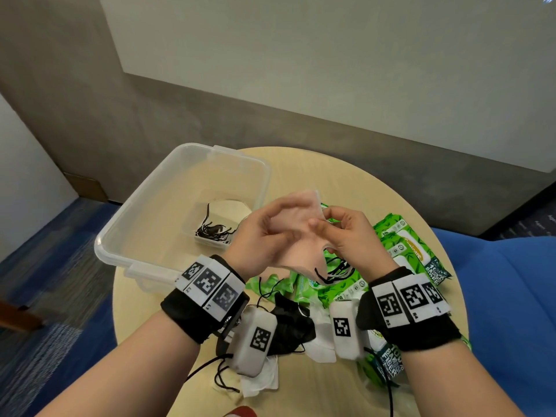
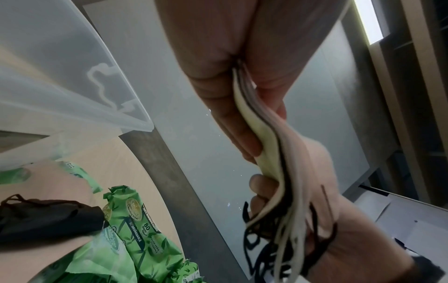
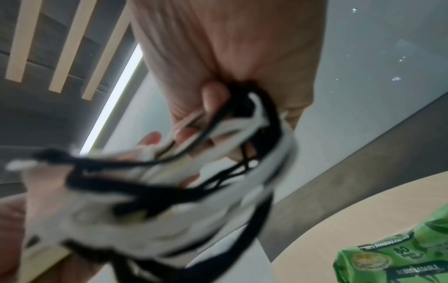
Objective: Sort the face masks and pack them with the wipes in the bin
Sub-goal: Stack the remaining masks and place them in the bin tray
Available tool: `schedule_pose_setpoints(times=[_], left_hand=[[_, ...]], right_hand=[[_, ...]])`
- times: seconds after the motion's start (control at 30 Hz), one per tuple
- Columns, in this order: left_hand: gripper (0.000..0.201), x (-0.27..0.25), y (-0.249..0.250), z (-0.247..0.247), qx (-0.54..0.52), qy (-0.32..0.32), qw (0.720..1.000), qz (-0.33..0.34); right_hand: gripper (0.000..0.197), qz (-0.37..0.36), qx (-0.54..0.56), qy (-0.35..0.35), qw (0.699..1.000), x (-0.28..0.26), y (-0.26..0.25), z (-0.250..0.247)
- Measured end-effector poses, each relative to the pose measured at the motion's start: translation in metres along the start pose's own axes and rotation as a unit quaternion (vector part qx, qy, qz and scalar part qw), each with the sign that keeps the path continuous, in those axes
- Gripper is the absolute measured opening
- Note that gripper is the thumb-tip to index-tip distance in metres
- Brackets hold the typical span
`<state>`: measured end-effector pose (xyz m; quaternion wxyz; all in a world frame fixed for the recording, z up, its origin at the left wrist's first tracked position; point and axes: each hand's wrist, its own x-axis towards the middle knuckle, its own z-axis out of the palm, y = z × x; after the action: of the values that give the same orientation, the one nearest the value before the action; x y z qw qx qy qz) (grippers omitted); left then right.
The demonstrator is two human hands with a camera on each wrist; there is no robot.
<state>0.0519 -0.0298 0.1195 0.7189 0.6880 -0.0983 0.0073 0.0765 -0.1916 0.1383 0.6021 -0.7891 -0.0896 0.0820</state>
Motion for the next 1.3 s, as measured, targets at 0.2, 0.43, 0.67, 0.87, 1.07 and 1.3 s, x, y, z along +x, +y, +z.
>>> schedule_pose_setpoints(times=[0.2,0.43,0.67,0.87,1.07,1.3], left_hand=[[0.034,0.005,0.0,-0.012,0.004,0.075,0.996,-0.058],[0.029,0.011,-0.003,-0.012,0.007,0.085,0.995,-0.041],[0.036,0.012,-0.01,-0.013,-0.008,0.09,0.996,-0.028],[0.037,0.012,-0.013,-0.014,0.022,0.052,0.998,-0.02],[0.039,-0.001,-0.028,-0.007,0.143,-0.062,0.986,-0.05],[0.045,-0.033,-0.07,0.001,0.057,0.218,0.972,-0.071]], right_hand=[[0.019,0.066,0.029,-0.023,0.997,-0.006,0.007,-0.011],[0.012,0.07,0.039,-0.039,0.996,-0.007,0.016,-0.009],[0.018,-0.003,-0.043,-0.09,0.995,-0.009,0.015,-0.003],[0.032,0.026,0.009,-0.069,0.997,-0.004,0.019,-0.01],[0.039,-0.017,-0.051,-0.045,0.998,0.0,0.047,0.002],[0.027,0.04,0.153,-0.036,0.987,-0.002,0.094,0.021]])
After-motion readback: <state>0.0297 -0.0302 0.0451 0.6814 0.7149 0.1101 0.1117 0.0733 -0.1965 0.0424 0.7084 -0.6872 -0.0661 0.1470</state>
